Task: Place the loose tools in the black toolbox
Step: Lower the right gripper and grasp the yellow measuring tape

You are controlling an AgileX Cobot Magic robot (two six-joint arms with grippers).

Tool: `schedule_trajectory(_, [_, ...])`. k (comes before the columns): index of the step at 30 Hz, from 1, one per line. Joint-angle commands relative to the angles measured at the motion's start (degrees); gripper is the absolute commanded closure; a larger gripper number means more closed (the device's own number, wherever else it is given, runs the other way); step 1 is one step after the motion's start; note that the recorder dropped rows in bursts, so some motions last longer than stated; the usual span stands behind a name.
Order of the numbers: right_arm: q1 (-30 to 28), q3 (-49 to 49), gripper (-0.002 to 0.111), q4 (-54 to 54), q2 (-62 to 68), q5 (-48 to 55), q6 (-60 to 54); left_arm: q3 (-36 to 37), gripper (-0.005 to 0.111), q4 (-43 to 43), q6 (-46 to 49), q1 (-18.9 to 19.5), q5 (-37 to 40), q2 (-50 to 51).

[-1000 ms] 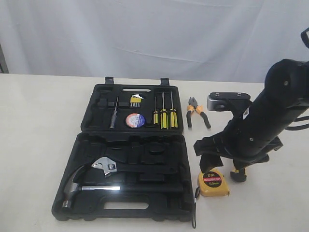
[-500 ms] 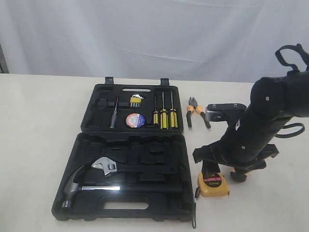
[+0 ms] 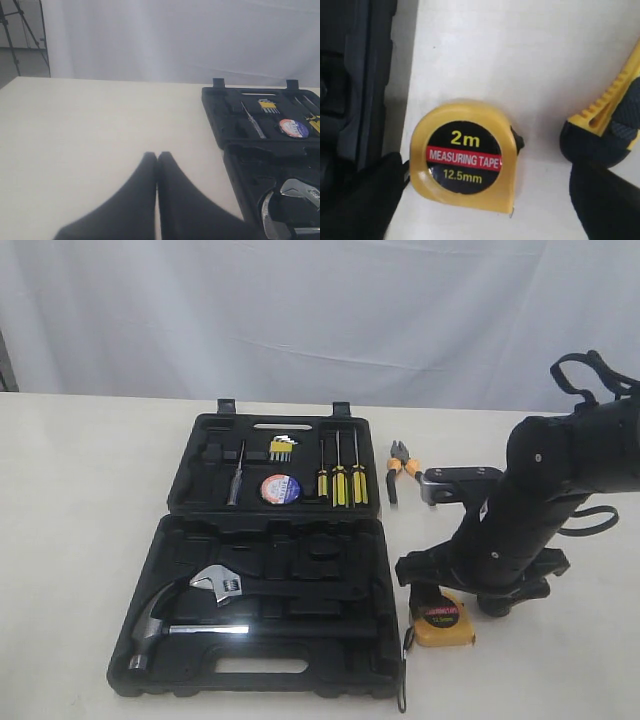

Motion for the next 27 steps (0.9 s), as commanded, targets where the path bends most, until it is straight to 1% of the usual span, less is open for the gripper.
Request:
schedule_trajectory(1, [0.0, -0.4, 0.024, 0.4, 0.1, -1.3, 0.1, 0.1, 0.107, -0.1, 0.0, -0.1, 0.0, -0.2])
schedule_trajectory(8, [2.5, -0.4, 0.024, 0.5, 0.5, -3.9, 1.0, 0.1, 0.107, -0.1, 0.0, -0.1, 0.0, -0.2])
schedule_trajectory(21, [2.5, -0.4, 0.024, 0.6, 3.9, -3.1, 2.9, 0.1, 0.107, -0.1, 0.0, -0.1, 0.0, -0.2])
schedule_trajectory(27, [2.5, -0.4, 0.024, -3.4, 3.9, -0.5, 4.3, 0.1, 0.107, -0.1, 0.0, -0.1, 0.0, -0.2])
